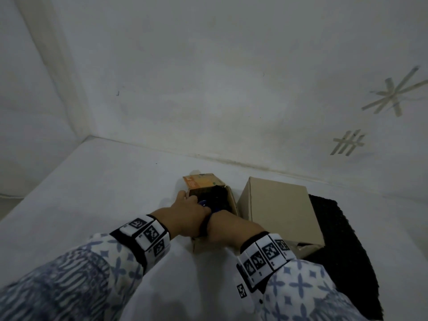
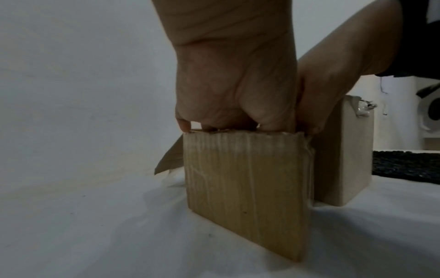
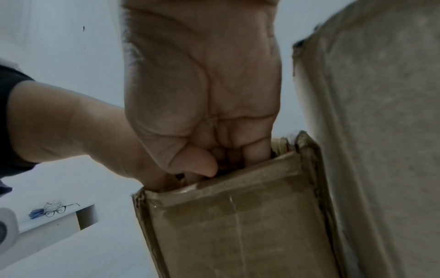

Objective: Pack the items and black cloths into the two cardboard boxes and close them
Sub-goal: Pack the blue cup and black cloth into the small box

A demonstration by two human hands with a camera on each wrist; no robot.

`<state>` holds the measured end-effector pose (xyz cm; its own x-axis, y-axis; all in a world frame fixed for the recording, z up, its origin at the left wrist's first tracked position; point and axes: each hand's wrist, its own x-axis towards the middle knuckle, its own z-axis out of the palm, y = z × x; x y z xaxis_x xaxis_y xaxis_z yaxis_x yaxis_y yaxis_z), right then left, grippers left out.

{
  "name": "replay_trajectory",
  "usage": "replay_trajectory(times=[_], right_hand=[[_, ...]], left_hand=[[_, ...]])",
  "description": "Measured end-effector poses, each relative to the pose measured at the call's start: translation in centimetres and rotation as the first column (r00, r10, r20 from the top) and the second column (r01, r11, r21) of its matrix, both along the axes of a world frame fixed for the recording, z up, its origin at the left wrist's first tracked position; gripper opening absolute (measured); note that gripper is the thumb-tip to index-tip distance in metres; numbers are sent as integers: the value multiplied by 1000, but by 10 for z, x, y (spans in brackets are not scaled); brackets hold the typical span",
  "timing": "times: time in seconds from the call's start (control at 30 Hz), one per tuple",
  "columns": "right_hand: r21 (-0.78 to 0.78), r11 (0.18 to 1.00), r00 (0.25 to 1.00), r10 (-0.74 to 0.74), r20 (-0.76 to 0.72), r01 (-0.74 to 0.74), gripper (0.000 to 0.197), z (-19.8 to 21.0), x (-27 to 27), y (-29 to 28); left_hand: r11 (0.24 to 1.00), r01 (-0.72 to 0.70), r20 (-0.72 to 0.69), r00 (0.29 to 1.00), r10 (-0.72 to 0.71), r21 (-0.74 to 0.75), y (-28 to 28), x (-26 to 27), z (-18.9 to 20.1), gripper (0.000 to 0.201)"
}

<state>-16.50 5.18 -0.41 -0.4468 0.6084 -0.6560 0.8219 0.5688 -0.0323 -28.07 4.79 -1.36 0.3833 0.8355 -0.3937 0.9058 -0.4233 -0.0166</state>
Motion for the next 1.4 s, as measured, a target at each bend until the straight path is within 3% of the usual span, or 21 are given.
replay_trajectory(times=[0.07,0.13,0.23,0.33,0.4,0.47,0.5,0.53,0.6,0.63,0.73,0.8,0.93,1.0,1.03,1.13,1.2,1.23,1.3,1.33,1.4], right_hand=[[42,998,996,-40,-75,43,30,11,6,-1],[73,962,907,-220,-358,262,33,28,24,-1],[30,783,542,-402,-738,621,30,54,70,3],[-119,552,164,-437,-884,826,34,59,130,8],[-200,396,-2,-446,-895,896,32,49,175,10],[-234,249,-91,-476,-875,940,27,31,216,7],[-212,209,-78,-512,-856,955,24,19,233,4],[-141,219,12,-578,-816,965,23,6,248,0],[27,370,305,-719,-624,929,22,-20,269,-10],[48,450,408,-754,-515,892,19,-31,274,-16],[73,626,615,-728,-301,777,32,-66,283,-26],[137,700,709,-661,-247,701,32,-83,284,-32],[240,726,760,-570,-313,644,10,-94,288,-33],[179,699,704,-599,-381,692,22,-89,294,-29],[114,641,616,-650,-445,759,26,-82,297,-27],[-156,382,179,-707,-685,911,16,-52,307,-22],[-246,307,-35,-560,-828,919,23,-23,307,-21],[-265,314,-91,-476,-875,912,27,-7,304,-20],[-335,409,-173,-385,-907,849,28,29,291,-19],[-358,474,-177,-384,-906,804,27,45,282,-18],[-389,616,-132,-419,-898,685,23,72,262,-16]], left_hand=[[1000,-14,-28,999,15,23,1,3,2,32],[999,-34,-32,999,34,2,3,5,11,25],[995,-103,91,990,103,-9,8,16,28,20],[968,-212,424,895,137,134,13,46,36,19],[943,-274,616,781,103,190,13,77,38,17],[937,-286,671,737,82,200,11,111,38,19],[938,-281,667,741,80,200,10,129,37,21],[944,-265,655,752,77,194,10,145,34,23],[961,-216,621,781,64,173,8,175,27,26],[966,-195,604,795,56,167,7,188,23,27],[960,-187,572,820,35,208,2,214,14,26],[942,-218,571,820,34,257,-1,221,9,25],[930,-245,584,811,41,275,-3,222,7,25],[935,-246,595,802,49,255,-4,222,9,25],[939,-245,596,801,55,242,-3,221,9,25],[951,-268,617,778,118,156,-1,220,14,24],[947,-306,662,730,170,94,1,220,20,25],[949,-315,722,661,204,21,2,220,24,29],[946,-256,843,449,297,-197,1,219,37,51],[944,-194,878,353,323,-269,-2,218,44,64],[959,-95,925,252,284,-269,-3,211,61,77]])
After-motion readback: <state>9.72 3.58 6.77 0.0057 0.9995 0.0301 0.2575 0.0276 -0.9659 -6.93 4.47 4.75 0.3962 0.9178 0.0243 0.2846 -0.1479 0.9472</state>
